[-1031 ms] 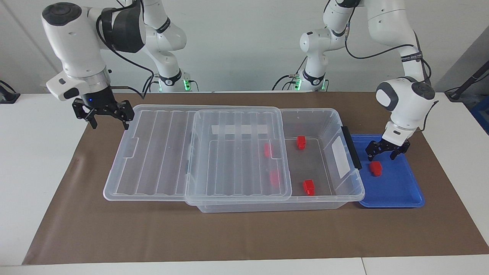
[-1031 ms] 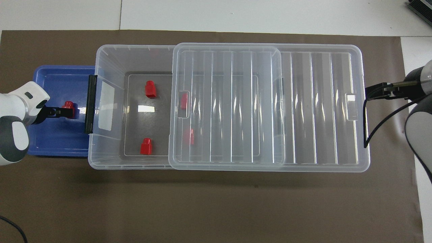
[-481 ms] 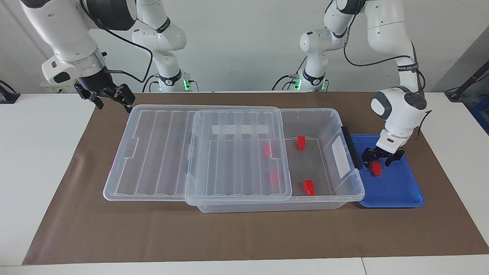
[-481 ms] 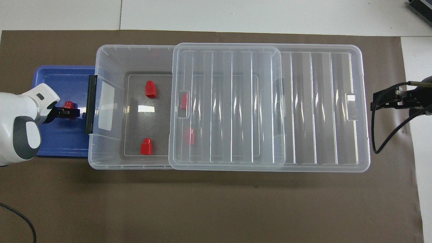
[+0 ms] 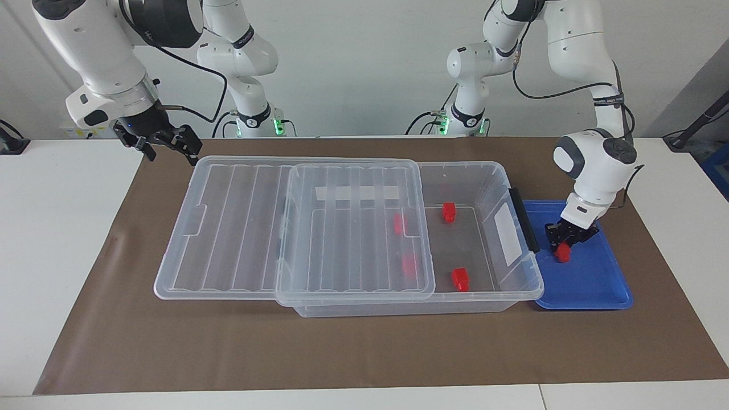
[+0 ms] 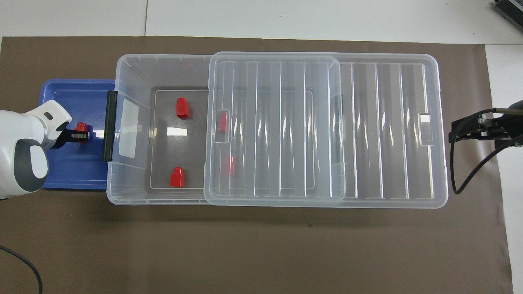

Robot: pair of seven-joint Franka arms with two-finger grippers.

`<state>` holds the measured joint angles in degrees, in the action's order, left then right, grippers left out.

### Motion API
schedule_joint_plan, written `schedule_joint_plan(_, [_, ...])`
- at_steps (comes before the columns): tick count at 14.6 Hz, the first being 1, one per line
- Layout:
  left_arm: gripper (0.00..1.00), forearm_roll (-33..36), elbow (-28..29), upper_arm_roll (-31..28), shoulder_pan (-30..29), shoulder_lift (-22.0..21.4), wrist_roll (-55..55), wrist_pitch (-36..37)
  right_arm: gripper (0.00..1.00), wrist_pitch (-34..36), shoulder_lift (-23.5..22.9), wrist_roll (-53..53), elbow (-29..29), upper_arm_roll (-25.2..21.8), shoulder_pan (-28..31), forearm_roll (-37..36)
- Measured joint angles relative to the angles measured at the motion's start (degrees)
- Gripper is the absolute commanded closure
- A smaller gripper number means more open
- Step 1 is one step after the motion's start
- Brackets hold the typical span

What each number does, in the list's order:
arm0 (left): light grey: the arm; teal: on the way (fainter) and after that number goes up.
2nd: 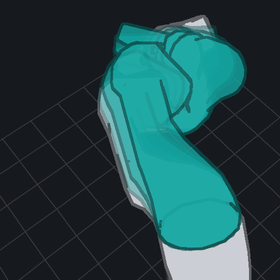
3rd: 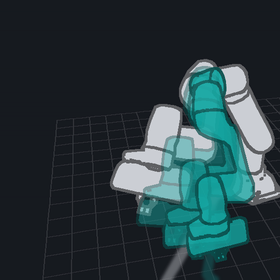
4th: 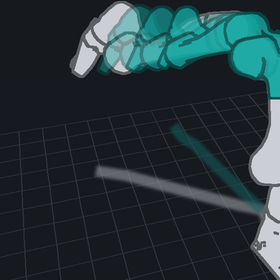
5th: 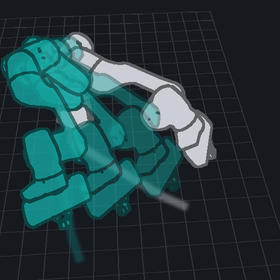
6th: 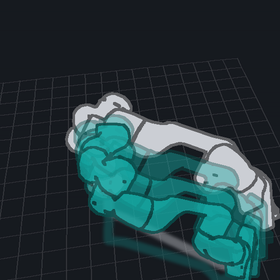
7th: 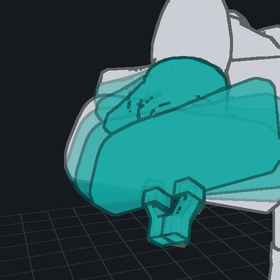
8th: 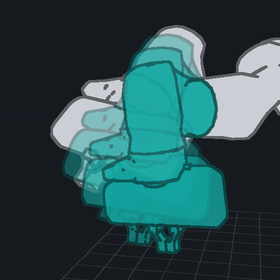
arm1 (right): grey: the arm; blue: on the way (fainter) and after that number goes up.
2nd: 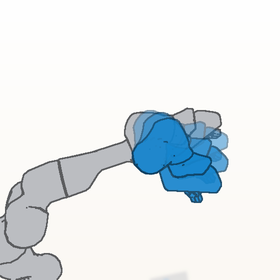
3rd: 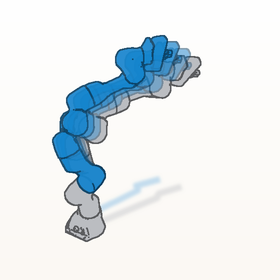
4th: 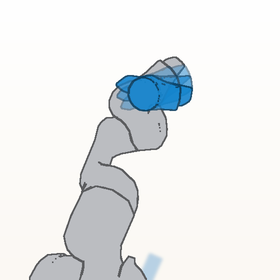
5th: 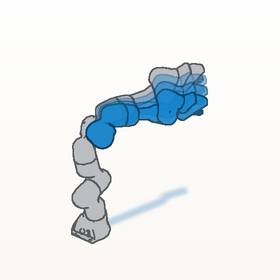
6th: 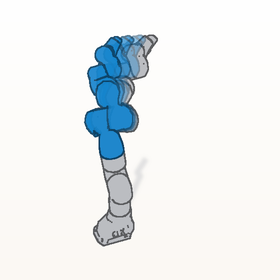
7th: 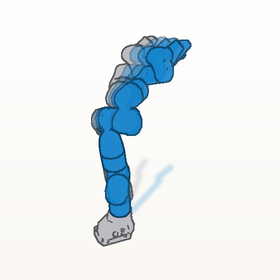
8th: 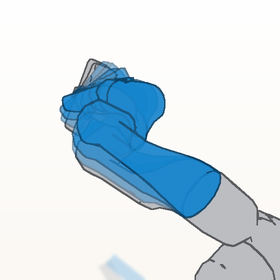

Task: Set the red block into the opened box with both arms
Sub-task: 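Lift the red block out of the blue tray with the left gripper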

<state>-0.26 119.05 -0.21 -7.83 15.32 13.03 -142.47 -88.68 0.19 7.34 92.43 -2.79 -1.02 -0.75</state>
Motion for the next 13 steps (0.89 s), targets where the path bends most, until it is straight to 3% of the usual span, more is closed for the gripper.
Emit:
schedule_joint_plan(8, [1.00,0.0,-26.0,0.4,0.1,-1.9,-1.3,39.3,0.00,0.0,0.1,-0.4,0.2,-0.1,0.7,0.0])
schedule_joint_plan(10, [1.00,-0.1,-30.8,1.4,1.4,-2.1,-7.0,46.7,0.00,0.0,0.1,-0.4,0.2,-0.1,0.7,0.0])
schedule_joint_plan(13, [1.00,-0.1,-34.3,2.2,8.6,-2.1,-21.5,52.1,0.00,0.0,0.1,-0.4,0.3,-0.1,0.7,0.0])
